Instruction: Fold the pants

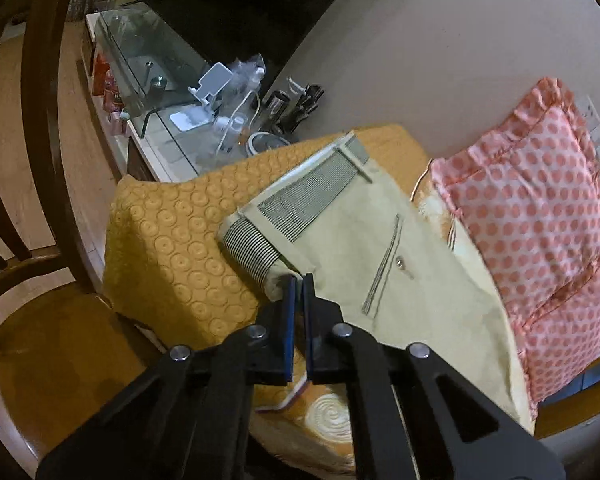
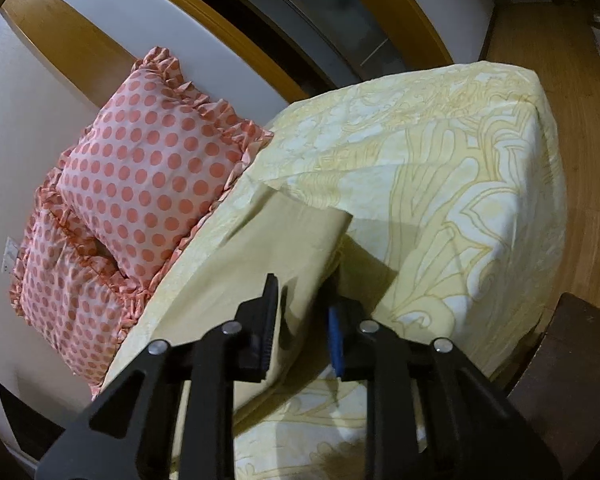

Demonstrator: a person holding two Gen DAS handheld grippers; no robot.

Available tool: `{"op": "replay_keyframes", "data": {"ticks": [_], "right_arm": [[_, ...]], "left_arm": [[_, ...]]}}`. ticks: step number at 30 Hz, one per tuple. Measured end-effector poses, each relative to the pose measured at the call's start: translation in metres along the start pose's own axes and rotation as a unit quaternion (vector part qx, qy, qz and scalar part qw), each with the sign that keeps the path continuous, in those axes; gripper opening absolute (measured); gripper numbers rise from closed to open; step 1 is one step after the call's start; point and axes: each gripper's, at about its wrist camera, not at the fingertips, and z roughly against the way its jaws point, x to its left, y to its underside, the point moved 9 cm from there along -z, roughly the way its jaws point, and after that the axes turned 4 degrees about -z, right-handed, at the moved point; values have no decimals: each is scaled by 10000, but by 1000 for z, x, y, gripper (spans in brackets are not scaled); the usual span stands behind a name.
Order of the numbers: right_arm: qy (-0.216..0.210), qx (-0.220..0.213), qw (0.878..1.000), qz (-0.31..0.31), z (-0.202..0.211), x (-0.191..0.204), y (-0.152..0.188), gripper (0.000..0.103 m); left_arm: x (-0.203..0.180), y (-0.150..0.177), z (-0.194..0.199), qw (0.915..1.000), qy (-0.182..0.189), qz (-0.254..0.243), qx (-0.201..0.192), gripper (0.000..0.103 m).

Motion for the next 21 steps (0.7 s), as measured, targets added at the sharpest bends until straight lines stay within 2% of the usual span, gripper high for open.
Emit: {"op": "replay_keyframes", "data": {"ticks": [3, 5, 8, 10, 11, 12, 13, 15, 17, 19, 21], "right_arm": [[35, -41, 9998, 214, 0, 4, 2, 32], [53, -91, 9990, 442, 0, 9, 4, 39], [154, -222, 9943, 1031, -1, 18, 10, 39], [167, -296, 9906, 1324, 0, 23, 15, 36], [204, -369, 9877, 1505, 1, 25, 17, 36], [284, -423, 9848, 1659, 0, 27, 18, 36], [339, -446, 9829, 1757, 0, 27, 19, 35], [427, -521, 9785, 1948, -1, 29, 18, 29], [383, -565, 9762, 2060, -2, 31, 18, 3], [288, -477, 9792, 1953, -4, 32, 16, 2], [127, -557, 9803, 1889, 2, 42, 12, 2]], "left_arm": [[-3, 1, 14, 9995, -194, -165, -172, 5], [-10, 0, 31, 9973, -440, -370, -452, 5], [-34, 3, 53, 9933, -465, -734, -765, 9], [-57, 9, 60, 9915, -280, -969, -818, 29], [-67, 12, 60, 9903, -234, -1087, -833, 50], [-85, 19, 60, 9870, -145, -1353, -858, 63], [-98, 25, 58, 9842, -79, -1553, -850, 63], [-136, 48, 51, 9742, 194, -2135, -701, 64], [-164, 71, 42, 9644, 470, -2553, -509, 68], [-188, 95, 28, 9528, 662, -2952, -266, 71], [-197, 112, 13, 9460, 657, -3175, -52, 71]]}}
